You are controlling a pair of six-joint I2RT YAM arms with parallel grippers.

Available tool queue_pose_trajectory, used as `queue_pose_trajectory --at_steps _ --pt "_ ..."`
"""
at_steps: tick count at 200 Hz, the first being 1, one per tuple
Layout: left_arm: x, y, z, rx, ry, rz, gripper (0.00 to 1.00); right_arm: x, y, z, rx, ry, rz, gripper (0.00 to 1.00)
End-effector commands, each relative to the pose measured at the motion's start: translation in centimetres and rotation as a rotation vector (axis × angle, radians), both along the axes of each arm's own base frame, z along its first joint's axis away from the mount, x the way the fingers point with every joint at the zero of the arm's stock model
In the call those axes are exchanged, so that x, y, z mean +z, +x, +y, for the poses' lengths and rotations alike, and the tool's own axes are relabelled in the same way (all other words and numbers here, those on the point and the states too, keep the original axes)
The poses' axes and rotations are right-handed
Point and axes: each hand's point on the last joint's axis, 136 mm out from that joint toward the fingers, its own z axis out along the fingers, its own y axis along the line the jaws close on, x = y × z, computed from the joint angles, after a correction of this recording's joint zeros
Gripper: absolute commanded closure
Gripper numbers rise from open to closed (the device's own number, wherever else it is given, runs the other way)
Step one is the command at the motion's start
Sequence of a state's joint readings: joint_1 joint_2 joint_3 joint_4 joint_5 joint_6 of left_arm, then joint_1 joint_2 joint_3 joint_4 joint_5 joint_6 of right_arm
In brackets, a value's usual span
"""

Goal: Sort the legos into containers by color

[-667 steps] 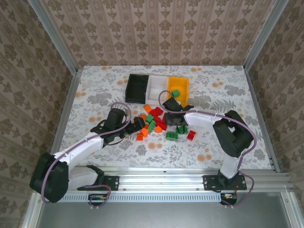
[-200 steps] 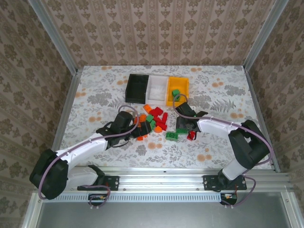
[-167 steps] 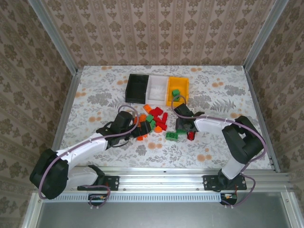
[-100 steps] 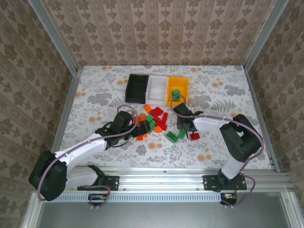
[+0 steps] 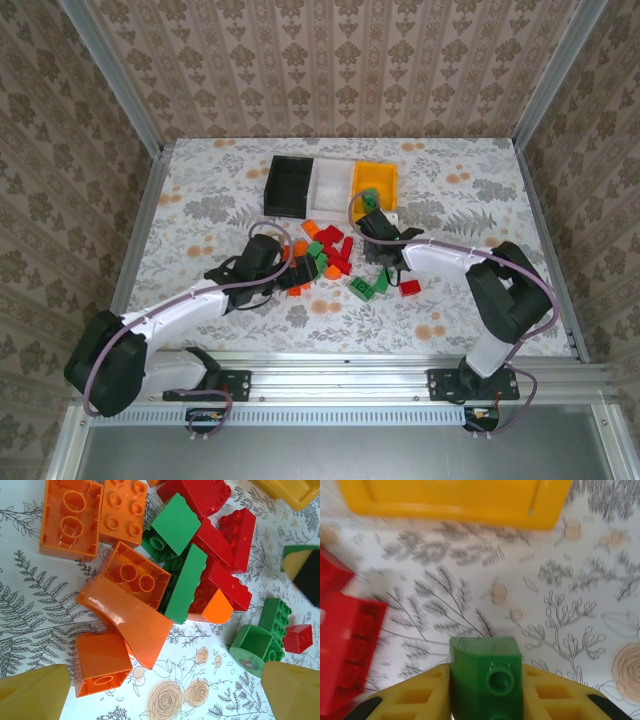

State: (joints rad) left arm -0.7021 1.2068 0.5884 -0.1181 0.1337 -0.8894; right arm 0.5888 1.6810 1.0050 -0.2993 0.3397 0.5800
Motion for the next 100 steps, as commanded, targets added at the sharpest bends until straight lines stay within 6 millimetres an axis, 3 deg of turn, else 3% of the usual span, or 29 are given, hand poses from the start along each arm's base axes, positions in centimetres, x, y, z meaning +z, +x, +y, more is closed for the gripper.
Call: queue_pose_trajectory --at_steps 1,32,70,100 --pt "0.5 0.4 -0.8 -0.007 -0.016 -0.013 0.0 4.8 3.0 -0.2 0.016 -0.062 -0.116 0.69" --pt "0.7 0.4 -0.8 -0.014 -0.01 -0.009 0.0 6.8 7.9 -0.5 0.008 -0.079 -0.144 0.68" --pt "1.1 0.3 -0.2 -0.017 0.018 -0.025 0.0 7.0 13.6 -0.3 0.022 -0.073 -0.114 0.68" --pt "1.3 0.3 0.1 -0.016 0.025 -0.028 0.0 6.1 16.3 -1.0 0.014 -0.077 -0.077 0.66"
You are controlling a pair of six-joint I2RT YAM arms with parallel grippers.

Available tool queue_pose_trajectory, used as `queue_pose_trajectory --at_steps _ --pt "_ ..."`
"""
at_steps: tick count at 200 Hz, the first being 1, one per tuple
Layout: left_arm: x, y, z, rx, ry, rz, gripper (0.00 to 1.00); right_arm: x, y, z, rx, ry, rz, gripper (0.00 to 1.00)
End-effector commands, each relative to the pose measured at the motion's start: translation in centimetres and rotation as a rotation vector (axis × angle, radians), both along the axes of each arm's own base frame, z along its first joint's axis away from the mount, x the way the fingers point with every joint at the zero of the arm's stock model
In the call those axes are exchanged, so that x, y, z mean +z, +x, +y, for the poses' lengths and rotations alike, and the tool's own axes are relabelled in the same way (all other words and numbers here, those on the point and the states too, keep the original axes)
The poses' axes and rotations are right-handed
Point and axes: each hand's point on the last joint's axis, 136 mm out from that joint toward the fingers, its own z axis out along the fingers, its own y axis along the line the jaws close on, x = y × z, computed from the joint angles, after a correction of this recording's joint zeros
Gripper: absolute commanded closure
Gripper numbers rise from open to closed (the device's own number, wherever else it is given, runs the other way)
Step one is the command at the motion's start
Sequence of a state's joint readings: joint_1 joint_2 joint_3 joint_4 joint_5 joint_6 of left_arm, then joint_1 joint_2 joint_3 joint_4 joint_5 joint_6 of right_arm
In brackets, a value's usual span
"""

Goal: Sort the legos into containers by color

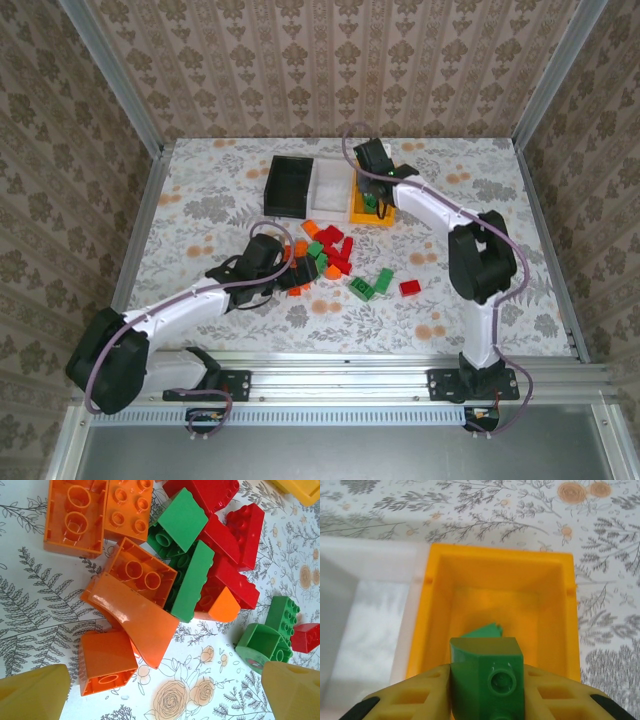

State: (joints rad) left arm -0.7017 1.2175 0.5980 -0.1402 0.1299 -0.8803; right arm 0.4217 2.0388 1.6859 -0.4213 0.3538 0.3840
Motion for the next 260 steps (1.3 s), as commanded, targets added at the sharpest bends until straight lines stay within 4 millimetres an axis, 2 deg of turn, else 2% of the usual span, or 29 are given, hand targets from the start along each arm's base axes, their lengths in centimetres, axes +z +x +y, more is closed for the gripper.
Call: queue_pose_trajectory --at_steps 1,18,41,58,67,94,114,132,143,154,179,198,221,239,260 --pt "1.6 0.4 -0.1 -0.013 0.004 -0.039 0.0 -1.8 0.2 -0.8 0.032 -0.039 0.097 0.66" --pt "1.5 0.4 0.0 -0.016 0.009 -0.039 0.0 -2.8 0.6 -1.2 0.025 -0.034 0.13 0.65" --pt "1.3 0.5 0.1 -0.014 0.012 -0.034 0.0 -3.3 1.0 -0.8 0.043 -0.019 0.144 0.63" --pt "1.1 0.6 0.0 -0.015 0.009 -0.029 0.0 -3.2 1.3 -0.8 0.047 -0.024 0.145 0.56" --pt "1.1 0.6 -0.1 -0.018 0.007 -0.025 0.0 -2.9 1.5 -0.9 0.046 -0.022 0.142 0.51" --pt "1.1 0.6 -0.3 -0.021 0.003 -0.02 0.0 -1.1 1.5 -1.0 0.05 -0.021 0.109 0.48" --pt "1.5 0.7 -0.1 -0.019 0.007 -0.032 0.0 0.9 0.4 -1.0 0.061 -0.013 0.081 0.48" --pt "1.9 0.8 0.4 -0.006 0.013 -0.052 0.0 2.6 -2.6 -0.4 0.094 -0.008 0.053 0.49" --pt "2.1 0.8 0.8 0.002 0.015 -0.063 0.0 3.4 -5.3 0.5 0.139 -0.009 0.034 0.49" --pt "2.2 0.8 1.3 0.014 0.015 -0.072 0.0 3.0 -8.7 1.8 0.212 -0.021 0.048 0.48" --pt "2.4 1.0 2.1 0.035 0.001 -0.085 0.0 -1.3 -17.0 4.6 0.381 -0.043 0.161 0.42" --pt "2.8 1.3 2.6 0.043 -0.012 -0.09 0.0 -4.4 -21.4 5.7 0.432 -0.033 0.238 0.36" --pt "4.1 1.9 2.3 0.058 -0.083 -0.113 0.0 -6.4 -23.9 6.8 0.481 -0.08 0.281 0.29" --pt "5.3 2.3 1.1 0.044 -0.184 -0.153 0.0 -7.4 -24.6 7.4 0.525 -0.088 0.301 0.26" --pt "5.4 2.0 0.1 0.029 -0.281 -0.162 0.0 -8.6 -25.2 7.4 0.559 -0.118 0.337 0.26"
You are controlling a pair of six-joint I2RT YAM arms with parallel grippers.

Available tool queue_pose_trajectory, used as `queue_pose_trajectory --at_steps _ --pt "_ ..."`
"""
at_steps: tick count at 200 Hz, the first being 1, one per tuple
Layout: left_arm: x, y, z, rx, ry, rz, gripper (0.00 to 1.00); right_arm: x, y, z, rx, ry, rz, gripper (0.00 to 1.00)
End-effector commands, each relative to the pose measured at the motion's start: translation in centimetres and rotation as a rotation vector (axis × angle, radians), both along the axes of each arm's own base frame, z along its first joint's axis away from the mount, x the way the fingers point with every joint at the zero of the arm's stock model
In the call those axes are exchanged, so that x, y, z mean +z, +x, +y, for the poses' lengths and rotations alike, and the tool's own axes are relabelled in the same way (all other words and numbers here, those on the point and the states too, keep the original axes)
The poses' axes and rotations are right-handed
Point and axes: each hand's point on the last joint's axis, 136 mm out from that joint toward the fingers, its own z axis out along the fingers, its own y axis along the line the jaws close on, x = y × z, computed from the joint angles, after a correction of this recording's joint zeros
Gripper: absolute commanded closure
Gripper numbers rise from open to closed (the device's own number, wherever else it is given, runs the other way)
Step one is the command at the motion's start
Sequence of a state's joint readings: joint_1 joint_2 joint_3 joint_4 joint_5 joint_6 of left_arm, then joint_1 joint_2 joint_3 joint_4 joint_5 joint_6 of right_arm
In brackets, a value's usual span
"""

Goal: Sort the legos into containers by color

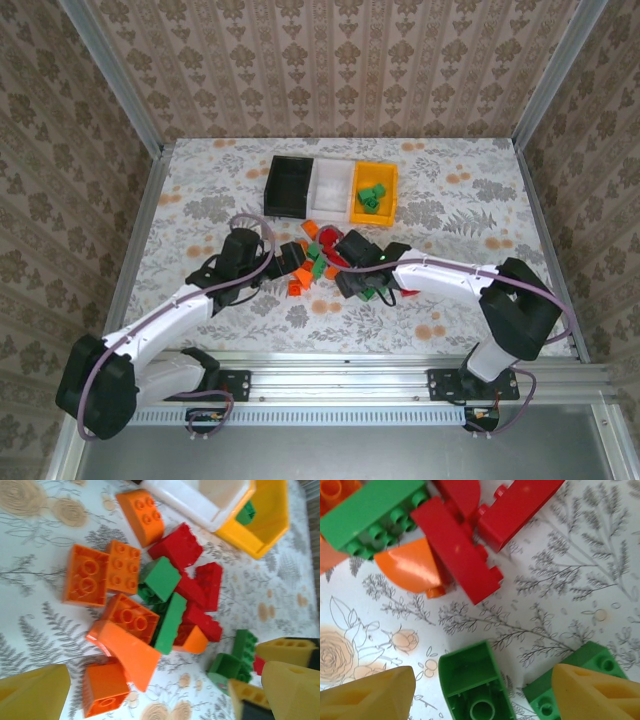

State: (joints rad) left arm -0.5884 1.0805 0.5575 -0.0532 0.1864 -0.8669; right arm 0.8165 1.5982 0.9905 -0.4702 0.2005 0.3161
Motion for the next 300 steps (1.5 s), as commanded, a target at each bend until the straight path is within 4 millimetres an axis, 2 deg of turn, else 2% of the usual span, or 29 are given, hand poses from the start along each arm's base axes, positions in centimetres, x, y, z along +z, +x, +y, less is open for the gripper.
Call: queue_pose_trajectory --at_steps 1,31,59,90,114,173,195,209,222,246,274,300 --pt "1.2 -0.3 -1.6 -0.041 -0.146 -0.039 0.0 -0.8 -0.2 0.4 0.032 -0.009 0.016 0.26" --pt "0.6 -1.1 -1.5 -0.043 -0.178 -0.032 0.0 -1.7 -0.5 0.5 0.051 -0.027 0.04 0.32" --pt "1.0 -1.4 -0.9 -0.033 -0.155 -0.046 0.0 -2.6 -0.7 0.1 0.044 -0.053 0.059 0.36" --pt "1.9 -1.2 -0.6 -0.03 -0.139 -0.072 0.0 -3.2 -1.0 0.1 0.034 -0.052 0.068 0.5" --pt "1.9 -1.1 -0.7 -0.029 -0.134 -0.072 0.0 -2.8 -0.8 0.0 0.029 -0.062 0.045 0.57" --pt "1.1 -1.3 -0.6 -0.024 -0.133 -0.046 0.0 -3.2 -0.6 0.1 0.023 -0.07 0.042 0.62" --pt "1.0 -1.3 -0.5 -0.02 -0.131 -0.045 0.0 -2.2 -0.5 0.2 0.013 -0.046 0.019 0.62" --pt "1.1 -1.3 -0.5 -0.02 -0.132 -0.047 0.0 -0.9 -0.1 0.2 0.001 -0.03 -0.014 0.62" --pt "1.2 -1.3 -0.5 -0.021 -0.129 -0.045 0.0 0.7 0.6 0.2 -0.005 -0.02 -0.064 0.63" --pt "1.0 -1.1 -0.6 -0.017 -0.123 -0.041 0.0 3.8 3.2 -0.3 -0.036 -0.001 -0.137 0.62" --pt "0.6 -1.0 -0.9 -0.016 -0.126 -0.026 0.0 7.6 8.2 -1.9 -0.121 0.024 -0.232 0.62" --pt "0.3 -1.1 -1.2 -0.019 -0.122 -0.014 0.0 9.6 13.8 -4.3 -0.234 0.051 -0.295 0.62"
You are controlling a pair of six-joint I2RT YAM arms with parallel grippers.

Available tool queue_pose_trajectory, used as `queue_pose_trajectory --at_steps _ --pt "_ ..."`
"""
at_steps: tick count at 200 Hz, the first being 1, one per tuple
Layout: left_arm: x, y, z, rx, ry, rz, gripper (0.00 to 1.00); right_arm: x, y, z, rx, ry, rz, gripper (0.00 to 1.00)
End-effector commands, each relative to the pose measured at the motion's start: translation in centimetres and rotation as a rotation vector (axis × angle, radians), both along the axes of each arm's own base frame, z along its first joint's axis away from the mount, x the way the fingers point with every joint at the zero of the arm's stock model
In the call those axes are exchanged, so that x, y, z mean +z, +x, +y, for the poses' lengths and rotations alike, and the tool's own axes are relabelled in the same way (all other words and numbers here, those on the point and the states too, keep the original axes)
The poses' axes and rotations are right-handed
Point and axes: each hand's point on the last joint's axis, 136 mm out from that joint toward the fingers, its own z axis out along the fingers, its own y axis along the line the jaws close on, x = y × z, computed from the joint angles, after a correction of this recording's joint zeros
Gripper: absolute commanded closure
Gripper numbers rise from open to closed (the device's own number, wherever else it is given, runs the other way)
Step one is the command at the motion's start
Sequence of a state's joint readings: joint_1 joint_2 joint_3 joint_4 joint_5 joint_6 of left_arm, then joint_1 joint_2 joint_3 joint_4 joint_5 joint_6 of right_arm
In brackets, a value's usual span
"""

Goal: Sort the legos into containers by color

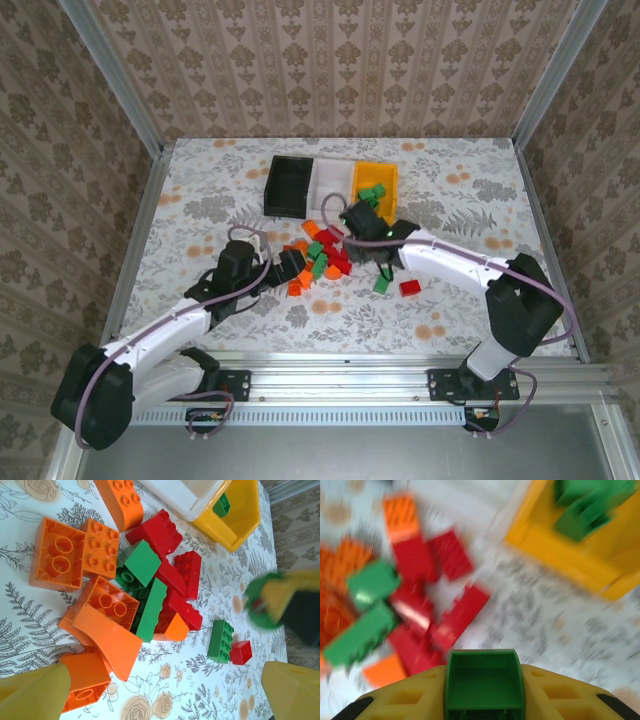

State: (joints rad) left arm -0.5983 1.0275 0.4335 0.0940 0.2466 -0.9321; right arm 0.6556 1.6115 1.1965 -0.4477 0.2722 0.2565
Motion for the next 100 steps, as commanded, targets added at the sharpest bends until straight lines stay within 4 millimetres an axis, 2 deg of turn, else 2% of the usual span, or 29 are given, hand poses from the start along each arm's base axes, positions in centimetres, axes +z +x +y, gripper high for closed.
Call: queue_pose_trajectory --at_steps 1,21,58,100 --pt "1.1 0.4 -0.6 0.002 -0.016 -0.011 0.0 2.2 5.0 -2.5 -0.096 -0.012 -0.082 0.62" --pt "1.0 0.3 -0.7 -0.003 -0.012 -0.007 0.0 1.9 8.7 -3.3 -0.142 -0.022 -0.088 0.62" --pt "0.6 0.3 -0.5 -0.005 0.012 -0.008 0.0 1.2 13.9 -3.9 -0.192 -0.027 -0.105 0.62" --pt "0.8 0.5 -0.7 -0.022 0.027 -0.014 0.0 0.0 18.4 -4.4 -0.211 -0.021 -0.08 0.61"
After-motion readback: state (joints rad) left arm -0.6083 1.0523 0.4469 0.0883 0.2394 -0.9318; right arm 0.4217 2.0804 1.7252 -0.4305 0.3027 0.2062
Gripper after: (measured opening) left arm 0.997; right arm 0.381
